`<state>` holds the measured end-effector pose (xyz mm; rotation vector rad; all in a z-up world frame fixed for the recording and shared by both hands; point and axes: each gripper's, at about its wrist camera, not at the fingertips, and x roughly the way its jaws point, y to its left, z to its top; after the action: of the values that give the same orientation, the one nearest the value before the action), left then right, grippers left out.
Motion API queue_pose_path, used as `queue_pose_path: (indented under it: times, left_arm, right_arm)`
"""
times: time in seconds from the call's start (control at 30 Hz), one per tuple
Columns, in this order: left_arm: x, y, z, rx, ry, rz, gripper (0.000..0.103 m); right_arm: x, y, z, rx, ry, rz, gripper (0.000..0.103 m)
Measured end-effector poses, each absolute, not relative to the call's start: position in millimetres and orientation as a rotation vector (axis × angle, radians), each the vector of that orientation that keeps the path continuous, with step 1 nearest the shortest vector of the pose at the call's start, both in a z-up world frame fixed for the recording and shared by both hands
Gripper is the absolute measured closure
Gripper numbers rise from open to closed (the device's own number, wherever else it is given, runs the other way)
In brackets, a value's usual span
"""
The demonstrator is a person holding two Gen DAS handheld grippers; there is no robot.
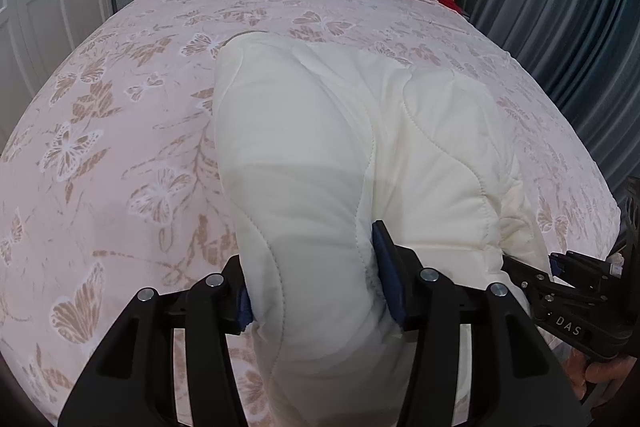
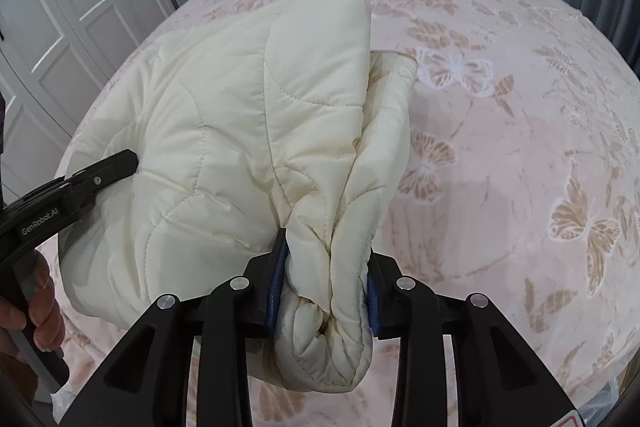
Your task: Fold large clothes
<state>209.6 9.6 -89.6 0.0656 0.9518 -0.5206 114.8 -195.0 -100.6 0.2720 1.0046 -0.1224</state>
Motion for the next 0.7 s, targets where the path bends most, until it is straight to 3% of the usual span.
queue_pose_path:
  times: [0.2,0.37,0.53,0.7]
  left_arm:
    - [215.2,1.4,-64.6,0.085,0.853,-0.542,0.055]
    - [229.2,-5.1,-78.3,0.096,0.882,-0.54,0.054]
    - [230.0,3.7,-107.1,0.079,0.925,-0.499,0.045]
    - [219.4,9.8,-87.1,0.088,0.944,-0.457,0.043]
  right_arm:
    - [124.3,-200.9,-76.1,0.269,0.94,-0.138,0.072]
    - [136.2,-206.5,-105.6,0.271,1.01,-0.142,0.072]
    - [135.7,-212.2,-118.5,0.313,1.048,-0.125,0.06]
    - [120.8,-230.3,-100.0,0.445,1.091,-0.115,0.055]
